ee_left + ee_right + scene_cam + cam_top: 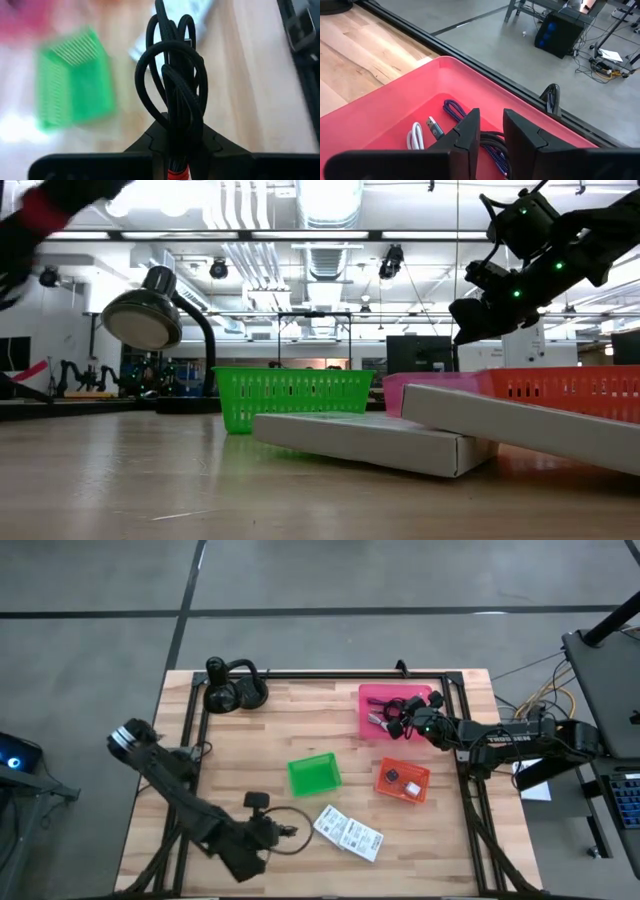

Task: Pick and place items into bin
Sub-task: Put the black charger cable into the pink bin

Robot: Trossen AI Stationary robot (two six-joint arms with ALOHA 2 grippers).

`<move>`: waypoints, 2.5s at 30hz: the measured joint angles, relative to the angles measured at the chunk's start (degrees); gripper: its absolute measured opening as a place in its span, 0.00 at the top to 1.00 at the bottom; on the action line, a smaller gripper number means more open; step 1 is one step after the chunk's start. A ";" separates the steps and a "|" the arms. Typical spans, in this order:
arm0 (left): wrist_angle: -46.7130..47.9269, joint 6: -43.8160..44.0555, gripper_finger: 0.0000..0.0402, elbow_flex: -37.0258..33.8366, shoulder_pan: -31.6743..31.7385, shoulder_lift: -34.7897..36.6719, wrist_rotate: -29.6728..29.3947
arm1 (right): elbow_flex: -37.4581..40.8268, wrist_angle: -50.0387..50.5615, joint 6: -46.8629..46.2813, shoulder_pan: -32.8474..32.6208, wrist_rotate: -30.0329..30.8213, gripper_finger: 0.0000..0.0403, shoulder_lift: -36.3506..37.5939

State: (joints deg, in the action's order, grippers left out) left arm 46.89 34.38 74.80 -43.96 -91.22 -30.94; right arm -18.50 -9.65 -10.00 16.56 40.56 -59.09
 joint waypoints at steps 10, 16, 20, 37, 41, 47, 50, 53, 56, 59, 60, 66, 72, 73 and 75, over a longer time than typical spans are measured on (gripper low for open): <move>-14.90 -16.71 0.95 -8.73 -2.60 5.00 -25.54 | 0.00 -0.01 0.13 -0.04 -0.08 0.83 -0.02; -41.67 -38.23 0.95 -18.84 0.15 5.53 -30.70 | 0.00 -0.19 0.58 -0.04 -0.24 0.82 -0.02; -61.82 -51.67 0.95 -25.84 4.35 6.63 -24.31 | 0.00 -1.45 1.35 -0.04 -0.70 0.80 -0.04; -85.80 -64.79 0.95 -35.10 25.27 13.31 1.78 | 1.72 -23.09 24.92 -1.58 -45.05 0.80 -3.60; -88.24 -65.59 0.95 -34.99 26.53 13.38 7.71 | 1.95 -32.92 31.04 -1.96 -59.45 0.80 -7.48; -88.69 -65.81 0.95 -34.97 27.49 12.95 9.49 | 1.99 -45.56 33.10 -2.51 -76.75 0.79 -15.07; -88.31 -65.08 0.95 -34.99 27.49 12.83 9.51 | 1.50 -49.02 34.22 -3.01 -76.17 0.76 -18.52; -88.45 -64.84 0.95 -35.03 27.49 12.83 9.52 | -0.20 -49.32 34.97 -3.88 -76.08 0.71 -21.74; -88.71 -64.77 0.95 -35.11 27.50 12.58 9.66 | -2.90 -49.31 35.76 -4.88 -75.96 0.64 -24.78; -89.35 -64.77 0.95 -35.12 27.57 11.66 9.66 | -6.93 -49.43 34.69 -5.89 -75.56 0.56 -27.78; -89.31 -64.76 0.95 -35.12 27.62 11.33 9.69 | -8.50 -49.40 33.62 -6.27 -74.82 0.54 -28.68; -89.99 -64.75 0.95 -35.16 27.84 10.19 9.69 | -16.48 -48.71 29.47 -6.36 -71.68 0.44 -34.72; -90.57 -64.75 0.95 -35.16 27.88 9.82 9.69 | -21.37 -47.32 31.11 -6.56 -71.88 0.43 -40.21; -90.58 -64.75 0.95 -35.16 27.88 9.82 9.69 | -22.11 -47.59 31.17 -6.57 -71.87 0.43 -40.80; -90.56 -64.75 0.95 -35.16 27.88 9.82 9.69 | -22.89 -47.38 31.20 -6.71 -71.95 0.43 -41.70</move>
State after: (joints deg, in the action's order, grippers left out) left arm -43.67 -30.37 39.64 -16.08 -81.41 -21.26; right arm -41.39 -57.03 21.20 9.85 -31.40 -100.79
